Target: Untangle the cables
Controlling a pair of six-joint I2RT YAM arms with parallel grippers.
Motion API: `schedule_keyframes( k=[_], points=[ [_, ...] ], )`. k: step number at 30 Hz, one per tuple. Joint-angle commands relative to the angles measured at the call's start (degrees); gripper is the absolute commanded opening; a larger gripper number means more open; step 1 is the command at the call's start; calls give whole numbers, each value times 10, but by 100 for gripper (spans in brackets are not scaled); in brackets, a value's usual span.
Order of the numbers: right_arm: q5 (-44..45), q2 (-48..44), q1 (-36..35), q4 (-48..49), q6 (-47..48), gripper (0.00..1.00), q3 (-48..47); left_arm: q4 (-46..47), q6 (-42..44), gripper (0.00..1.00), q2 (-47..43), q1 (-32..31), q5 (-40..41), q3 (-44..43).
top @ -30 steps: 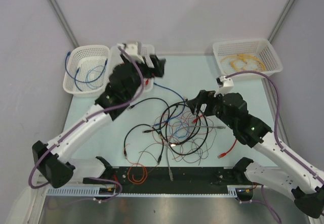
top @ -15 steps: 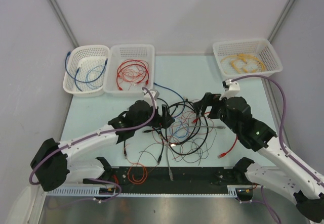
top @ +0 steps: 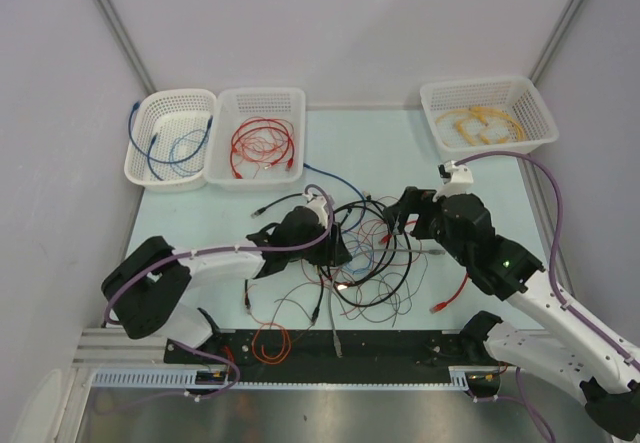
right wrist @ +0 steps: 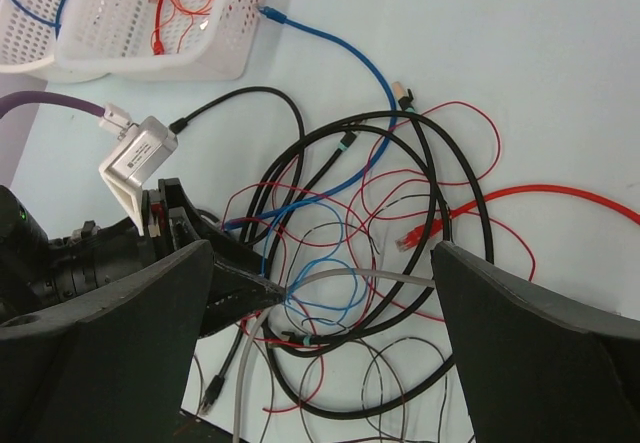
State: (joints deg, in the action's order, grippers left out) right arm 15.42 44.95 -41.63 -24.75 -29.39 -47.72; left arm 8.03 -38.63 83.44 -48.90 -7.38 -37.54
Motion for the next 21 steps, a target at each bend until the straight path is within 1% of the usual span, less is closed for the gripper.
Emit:
schedule_keyframes(
  k=[1,3,4,5,6,7,8,9,10,13,14,16,17,18,20,21],
  points=[
    [14,-2,1,0,-2,96,-2,26,-21,52,12,-3,-11,-4],
    [10,1,2,2,-2,96,-3,24,-18,51,16,-3,-4,-7],
    [8,2,1,3,-2,96,-3,26,-18,49,18,-3,-4,-9],
    [8,3,1,3,-2,96,-2,26,-17,45,18,-3,-1,-10],
    [8,3,1,3,-1,96,-3,26,-14,39,18,-4,-1,-10],
    [9,2,1,2,0,96,-2,24,-13,29,16,-3,0,-15],
    [10,1,1,2,1,96,-3,23,-9,21,13,-3,2,-17],
    [10,0,1,1,1,96,-2,14,-2,2,9,-3,2,-20],
    [12,-2,2,1,0,96,-2,5,1,0,7,-3,3,-29],
    [10,-14,1,3,-1,96,-2,-27,15,0,-26,-3,11,-47],
    [8,-18,2,6,-2,96,-3,-55,27,0,-43,-3,24,-55],
    [4,-28,1,12,-1,96,-2,-76,45,0,-107,-4,38,-91],
    [1,-31,1,13,0,96,-2,-116,68,0,-131,-4,52,-106],
    [1,-34,1,17,0,95,-2,-129,79,0,-179,-5,60,-142],
    [1,-45,1,20,1,95,-3,-157,118,0,-215,-7,72,-181],
    [3,-50,1,23,1,95,-2,-169,131,0,-238,-9,103,-224]
  ],
)
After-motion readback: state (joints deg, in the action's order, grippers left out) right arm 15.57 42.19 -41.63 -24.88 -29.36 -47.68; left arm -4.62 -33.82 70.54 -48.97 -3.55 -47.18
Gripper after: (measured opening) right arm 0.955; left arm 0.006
